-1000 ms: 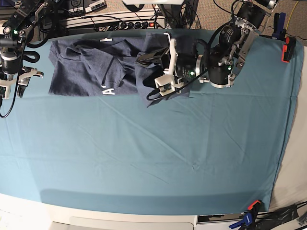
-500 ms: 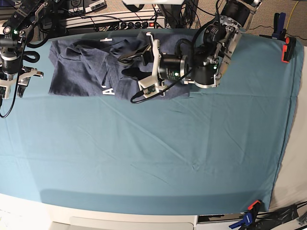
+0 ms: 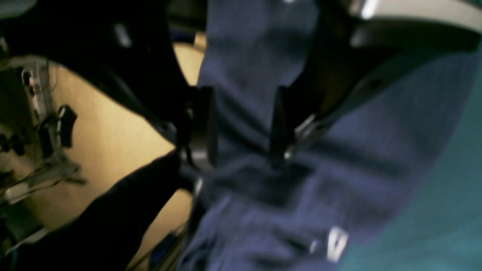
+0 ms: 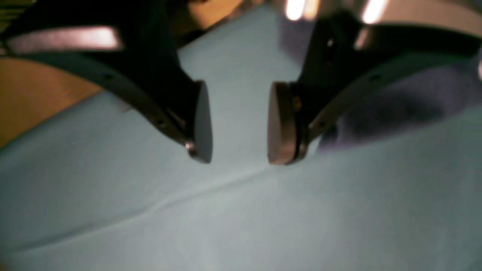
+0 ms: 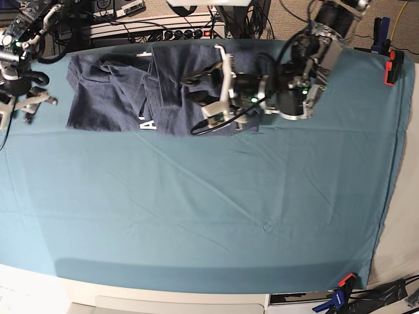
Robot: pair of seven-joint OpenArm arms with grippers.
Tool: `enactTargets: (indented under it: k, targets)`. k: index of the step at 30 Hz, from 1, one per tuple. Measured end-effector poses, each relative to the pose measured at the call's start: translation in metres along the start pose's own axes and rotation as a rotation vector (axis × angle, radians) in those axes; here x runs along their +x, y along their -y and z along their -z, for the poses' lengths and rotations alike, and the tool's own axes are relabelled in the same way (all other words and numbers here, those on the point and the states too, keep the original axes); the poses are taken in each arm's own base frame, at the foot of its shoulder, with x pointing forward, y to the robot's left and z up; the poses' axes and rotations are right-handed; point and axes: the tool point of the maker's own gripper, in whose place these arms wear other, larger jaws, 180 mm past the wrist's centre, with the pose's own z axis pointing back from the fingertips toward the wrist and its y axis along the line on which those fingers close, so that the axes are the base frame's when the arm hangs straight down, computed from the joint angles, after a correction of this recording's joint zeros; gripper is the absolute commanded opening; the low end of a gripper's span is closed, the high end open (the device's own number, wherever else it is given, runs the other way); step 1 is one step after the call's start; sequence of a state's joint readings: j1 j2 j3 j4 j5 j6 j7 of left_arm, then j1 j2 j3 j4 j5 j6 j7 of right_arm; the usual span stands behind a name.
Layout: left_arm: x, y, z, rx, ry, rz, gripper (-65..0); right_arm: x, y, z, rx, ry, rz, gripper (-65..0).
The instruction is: Fold the T-shirt properly
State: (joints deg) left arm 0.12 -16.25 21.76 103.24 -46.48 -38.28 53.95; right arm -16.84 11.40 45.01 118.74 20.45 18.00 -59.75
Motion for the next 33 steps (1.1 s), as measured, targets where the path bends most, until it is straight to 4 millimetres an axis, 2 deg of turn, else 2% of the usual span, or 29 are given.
enactTargets:
  k: [4,6,10,13,18,21,30,33]
  targets:
    - [-0.017,-0.009,-0.013,0.029,-0.057,0.004,-40.1,-0.027,0.003,0.015,0.071,-0.07,0.128,-39.0]
    - [-0.019,-0.01,-0.014,0.031,-0.065,0.005,-40.1,-0.035,-0.004,0.019,0.155,-0.088,0.178,-38.5]
    - [-0.02,-0.009,-0.013,0.031,-0.066,0.003,-40.1,-0.041,-0.01,0.023,0.252,-0.083,0.305,-32.3]
    - [-0.026,-0.007,-0.013,0.031,-0.077,-0.006,-40.1,-0.051,-0.009,0.025,0.251,-0.11,0.318,-32.3]
    - [-0.029,-0.004,-0.012,0.027,-0.078,-0.015,-40.1,-0.051,0.004,0.029,0.175,-0.098,0.285,-32.4]
    - [-0.028,-0.004,-0.012,0.026,-0.074,-0.015,-40.1,-0.05,0.003,0.029,0.182,-0.094,0.287,-32.4]
    - [-0.028,-0.004,-0.012,0.026,-0.075,-0.015,-40.1,-0.058,-0.021,0.028,0.289,-0.148,0.334,-29.3]
    - [-0.028,-0.004,-0.012,0.026,-0.075,-0.015,-40.1,-0.072,-0.031,0.034,0.318,-0.196,0.345,-29.3]
